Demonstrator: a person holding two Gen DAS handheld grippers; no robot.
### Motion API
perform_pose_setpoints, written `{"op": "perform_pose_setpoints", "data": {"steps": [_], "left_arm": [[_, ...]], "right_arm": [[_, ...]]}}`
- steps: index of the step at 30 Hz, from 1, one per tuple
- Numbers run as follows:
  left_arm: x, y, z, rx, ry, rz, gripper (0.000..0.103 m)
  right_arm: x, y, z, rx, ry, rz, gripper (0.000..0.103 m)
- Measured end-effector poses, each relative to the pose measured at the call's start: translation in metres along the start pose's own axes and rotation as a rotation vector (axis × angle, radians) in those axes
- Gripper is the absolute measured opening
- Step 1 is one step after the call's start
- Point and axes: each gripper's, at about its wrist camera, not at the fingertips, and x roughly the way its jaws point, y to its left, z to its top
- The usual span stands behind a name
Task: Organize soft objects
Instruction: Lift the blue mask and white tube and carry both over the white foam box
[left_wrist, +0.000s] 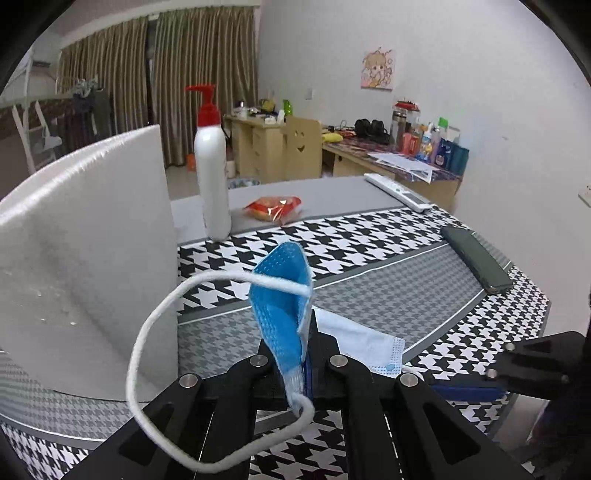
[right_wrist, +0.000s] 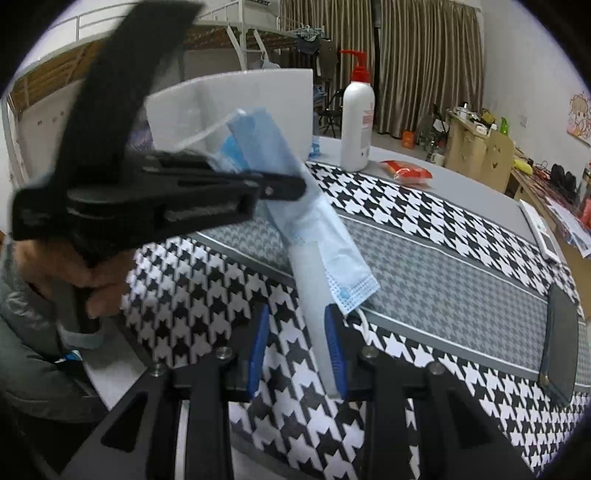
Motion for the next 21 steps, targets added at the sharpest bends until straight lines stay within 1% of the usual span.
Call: {"op": "perform_pose_setpoints", "data": {"steps": [7, 9, 12, 15, 18, 19, 20, 21], "left_arm": [[-0.004, 0.004, -0.002, -0.004, -0.003, -0.004, 0.004], [-0.004, 0.003, -0.002, -0.006, -0.002, -0.011, 0.004], [-0.006, 0.003, -0.003, 0.0, -0.006, -0.013, 0.004], [-0.009, 0.004, -0.002, -0.007, -0.009, -0.021, 0.004], [-0.012, 0.005, -0.001, -0.005, -0.019, -0.017, 0.004], [-0.013, 0.005, -0.001, -0.003, -0.021, -0.013, 0.004], [-0.013, 0.005, -0.001, -0.004, -0.022, -0.011, 0.004], [-0.013, 0.006, -0.001, -0.005, -0.024, -0.008, 0.004]], "right_arm": [[0.018, -0.002, -0.002, 0.002, 0.054, -0.001, 0.036], [0.021, -0.003, -0.002, 0.001, 0.059, -0.016, 0.036], [0.021, -0.004, 0.0, 0.01, 0.061, -0.014, 0.036], [0.027, -0.002, 0.0, -0.02, 0.08, -0.051, 0.036], [0.031, 0.0, 0.001, -0.026, 0.092, -0.07, 0.036], [0.031, -0.001, 0.002, -0.022, 0.089, -0.081, 0.029], [0.03, -0.002, 0.003, -0.014, 0.087, -0.084, 0.018], [0.029, -0.005, 0.005, -0.001, 0.081, -0.077, 0.017]]}}
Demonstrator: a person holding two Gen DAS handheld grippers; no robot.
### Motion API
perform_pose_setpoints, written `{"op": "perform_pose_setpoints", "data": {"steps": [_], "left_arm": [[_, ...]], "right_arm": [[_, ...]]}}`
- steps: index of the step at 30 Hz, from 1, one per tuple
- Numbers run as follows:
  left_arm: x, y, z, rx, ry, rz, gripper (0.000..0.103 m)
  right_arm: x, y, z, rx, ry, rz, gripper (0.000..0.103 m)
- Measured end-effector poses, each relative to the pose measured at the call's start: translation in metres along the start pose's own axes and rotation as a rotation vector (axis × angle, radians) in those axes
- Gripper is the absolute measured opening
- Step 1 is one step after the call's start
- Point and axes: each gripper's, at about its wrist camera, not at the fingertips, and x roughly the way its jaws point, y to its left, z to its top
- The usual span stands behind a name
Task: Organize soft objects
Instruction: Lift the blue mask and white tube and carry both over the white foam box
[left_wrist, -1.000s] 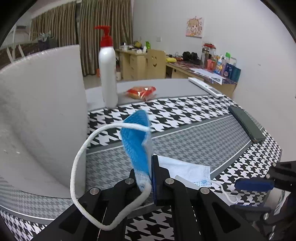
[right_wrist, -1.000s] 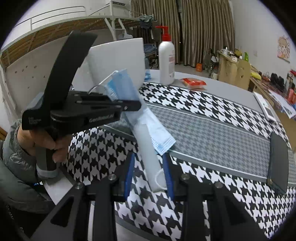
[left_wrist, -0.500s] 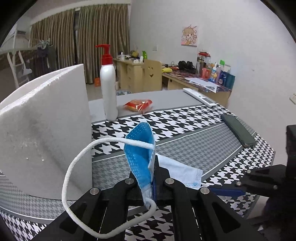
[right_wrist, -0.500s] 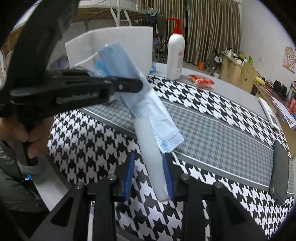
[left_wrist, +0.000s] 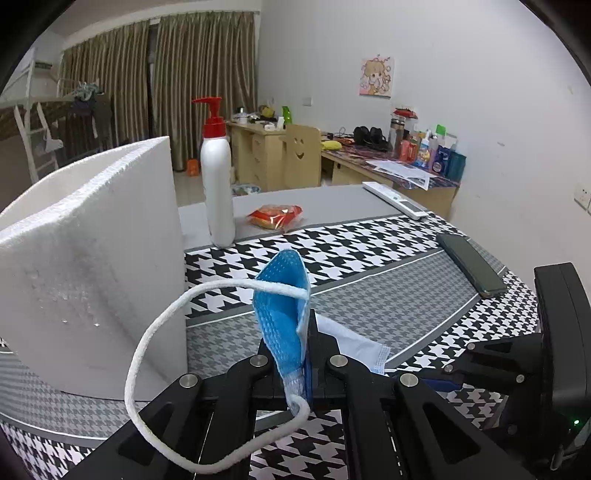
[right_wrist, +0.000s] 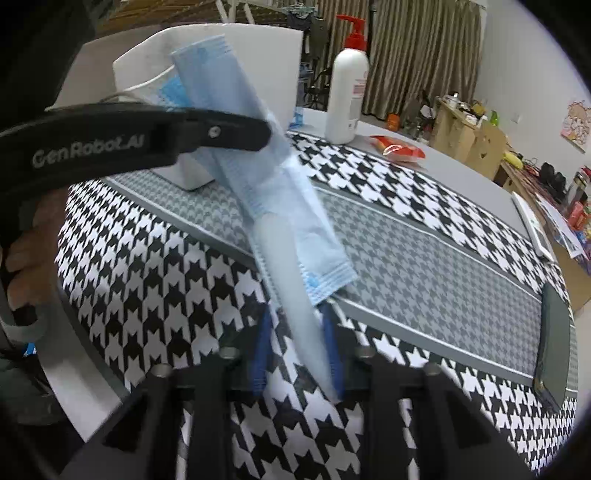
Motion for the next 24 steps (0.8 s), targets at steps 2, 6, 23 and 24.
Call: {"op": "perform_pose_setpoints", "data": {"steps": [2, 6, 23, 24], "left_arm": [[-0.001, 0.001, 0.0, 0.0, -0.004, 0.01, 0.004], [-0.004, 0.002, 0.001, 0.006, -0.02, 0.036, 0.004], [-0.036, 0.021, 0.01, -0.004, -0.112, 0.107, 0.004], [-0.039, 0.021, 0.011, -0.003, -0.118, 0.109, 0.004]], "right_arm": [[-0.008, -0.004, 0.003, 0.025, -0.028, 0.01, 0.013], [-0.025, -0.007, 0.005, 0.06, -0.08, 0.032, 0.012], [-0.081, -0.031, 0.016, 0.245, -0.288, 0.025, 0.012], [-0.083, -0.03, 0.017, 0.243, -0.294, 0.024, 0.012]]}}
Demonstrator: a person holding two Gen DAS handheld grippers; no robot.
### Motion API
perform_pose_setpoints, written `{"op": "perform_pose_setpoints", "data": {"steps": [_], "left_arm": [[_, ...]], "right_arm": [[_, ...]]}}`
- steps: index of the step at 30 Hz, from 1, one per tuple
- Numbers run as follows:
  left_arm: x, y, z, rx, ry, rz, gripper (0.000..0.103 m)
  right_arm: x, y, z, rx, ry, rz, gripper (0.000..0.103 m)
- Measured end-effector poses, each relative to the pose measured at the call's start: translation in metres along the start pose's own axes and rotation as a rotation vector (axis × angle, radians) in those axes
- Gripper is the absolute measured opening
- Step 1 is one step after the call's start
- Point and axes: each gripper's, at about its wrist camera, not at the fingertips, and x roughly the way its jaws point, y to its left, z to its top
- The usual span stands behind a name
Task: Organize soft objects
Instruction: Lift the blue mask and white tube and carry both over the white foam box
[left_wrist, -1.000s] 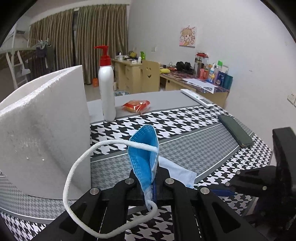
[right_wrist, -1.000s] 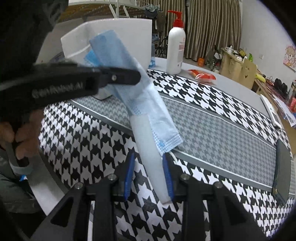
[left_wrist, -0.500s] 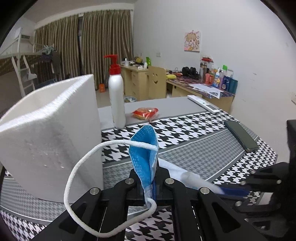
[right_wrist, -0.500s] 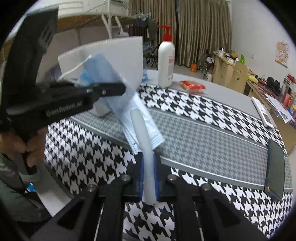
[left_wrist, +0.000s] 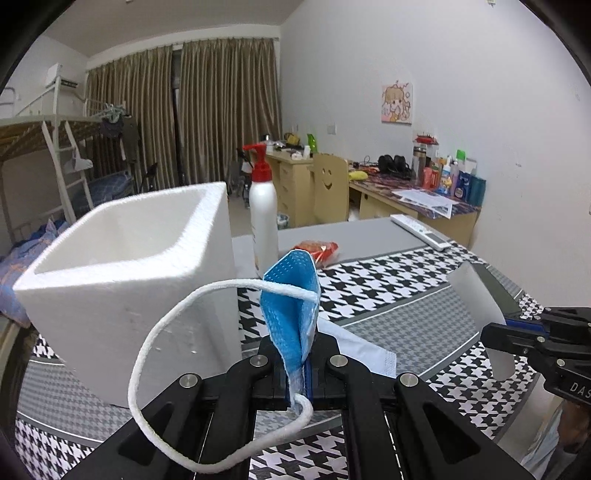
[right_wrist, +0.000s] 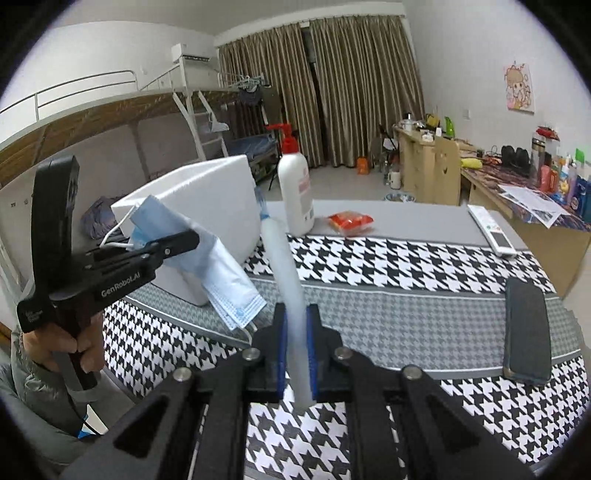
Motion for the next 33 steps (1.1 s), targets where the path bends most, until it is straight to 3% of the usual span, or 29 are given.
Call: {"op": "perform_pose_setpoints", "data": {"steps": [33], "left_arm": [[-0.049, 0.01, 0.026, 0.03, -0.111, -0.048, 0.004]], "right_arm": [[-0.015, 0.026, 0.023, -0.006, -0.144, -0.043, 0.013]]}}
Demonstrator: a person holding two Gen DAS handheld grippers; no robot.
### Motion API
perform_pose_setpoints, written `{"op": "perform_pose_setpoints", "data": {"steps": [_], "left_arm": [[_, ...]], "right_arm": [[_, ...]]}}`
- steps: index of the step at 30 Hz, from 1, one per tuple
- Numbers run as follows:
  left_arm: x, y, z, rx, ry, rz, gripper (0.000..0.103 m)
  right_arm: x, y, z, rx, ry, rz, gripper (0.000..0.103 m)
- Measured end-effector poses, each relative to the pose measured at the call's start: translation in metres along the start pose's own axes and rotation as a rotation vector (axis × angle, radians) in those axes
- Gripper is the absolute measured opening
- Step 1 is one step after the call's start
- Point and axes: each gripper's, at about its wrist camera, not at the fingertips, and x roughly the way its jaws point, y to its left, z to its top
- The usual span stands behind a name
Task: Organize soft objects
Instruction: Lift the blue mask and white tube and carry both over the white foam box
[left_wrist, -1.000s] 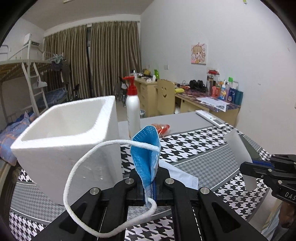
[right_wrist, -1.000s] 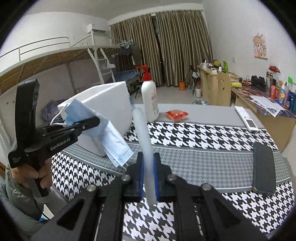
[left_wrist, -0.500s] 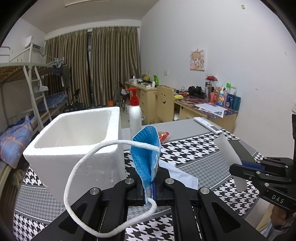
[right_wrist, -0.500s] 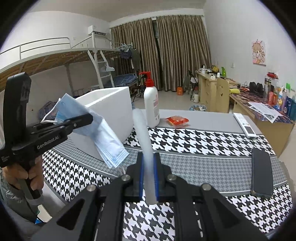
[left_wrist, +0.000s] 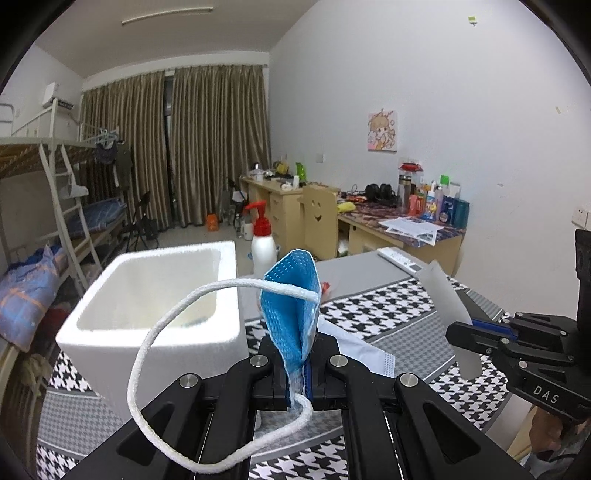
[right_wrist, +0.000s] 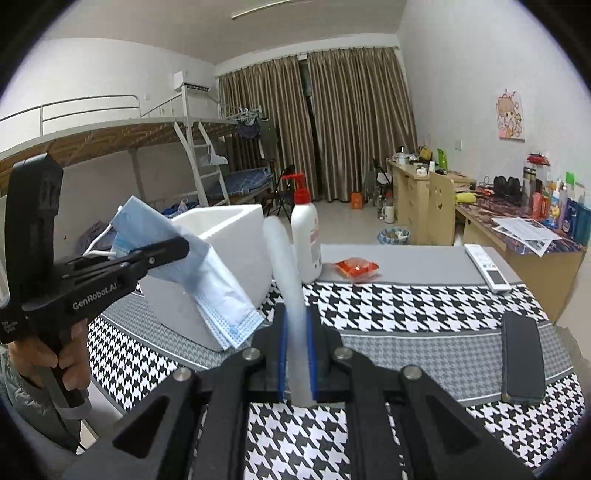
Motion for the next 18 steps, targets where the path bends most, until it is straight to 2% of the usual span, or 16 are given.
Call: {"op": "perform_pose_setpoints", "data": {"steps": [7, 18], "left_arm": [[-0.002, 0.001, 0.009, 0.021, -0.019, -0.009, 0.004], [-0.004, 0.005, 0.019, 0.023, -0.037, -0.002, 0.004]], "right_arm": [[-0.004, 0.002, 0.011, -0.013, -0.047, -0.004, 0.013], [0.002, 0.005, 0.025, -0.018, -0.064, -0.002, 0.013]]}}
